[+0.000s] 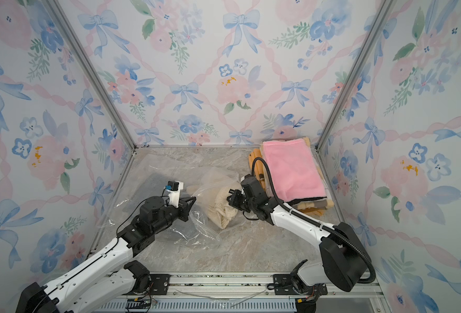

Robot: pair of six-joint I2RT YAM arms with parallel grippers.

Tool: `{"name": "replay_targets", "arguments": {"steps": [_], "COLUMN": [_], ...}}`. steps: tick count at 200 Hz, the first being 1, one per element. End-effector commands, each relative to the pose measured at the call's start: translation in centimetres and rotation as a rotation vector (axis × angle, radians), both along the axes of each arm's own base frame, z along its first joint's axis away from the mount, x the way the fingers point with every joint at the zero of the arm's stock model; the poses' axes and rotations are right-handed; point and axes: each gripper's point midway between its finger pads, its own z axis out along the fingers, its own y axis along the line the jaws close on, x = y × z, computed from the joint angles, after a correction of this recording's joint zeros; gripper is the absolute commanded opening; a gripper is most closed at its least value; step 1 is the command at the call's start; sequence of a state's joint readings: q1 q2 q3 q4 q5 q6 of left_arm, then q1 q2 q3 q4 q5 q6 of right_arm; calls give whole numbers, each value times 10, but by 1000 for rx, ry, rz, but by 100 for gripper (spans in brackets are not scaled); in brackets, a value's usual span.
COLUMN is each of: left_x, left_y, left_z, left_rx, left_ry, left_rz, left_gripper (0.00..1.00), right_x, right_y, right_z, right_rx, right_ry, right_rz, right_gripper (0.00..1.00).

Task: Take the blanket out of the vacuum bag
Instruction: Take out the blanket from the vacuum bag.

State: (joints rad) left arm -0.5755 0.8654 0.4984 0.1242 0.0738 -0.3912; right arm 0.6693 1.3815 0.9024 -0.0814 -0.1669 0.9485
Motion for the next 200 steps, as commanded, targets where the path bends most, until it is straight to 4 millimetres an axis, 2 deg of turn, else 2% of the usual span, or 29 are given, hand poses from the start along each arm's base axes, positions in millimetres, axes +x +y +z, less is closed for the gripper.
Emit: {"name": "replay_targets", "arguments": {"steps": [1, 82, 121, 166, 200], "left_x": [6, 5, 3, 4, 3], "left_y": [2, 11, 10, 7, 7], "left_z": [10, 18, 20, 21, 19], "left_rx": [0, 8, 5, 2, -4], "left_ry": [-12, -35, -42, -49, -51], "left_rz": [33, 67, 56, 42, 41], "left_gripper": [0, 0, 0, 0, 0], "right_x": [-3, -46, -58, -61, -65], "right_y": [-4, -31, -40, -62, -83], "right_z": [28, 69, 108, 152, 176], "right_rx": [-1, -85, -77, -72, -100], "right_ry": [-26, 38, -32, -97, -115], "right_rz": [12, 38, 47, 22, -13], "right_gripper": [0, 0, 0, 0, 0]}}
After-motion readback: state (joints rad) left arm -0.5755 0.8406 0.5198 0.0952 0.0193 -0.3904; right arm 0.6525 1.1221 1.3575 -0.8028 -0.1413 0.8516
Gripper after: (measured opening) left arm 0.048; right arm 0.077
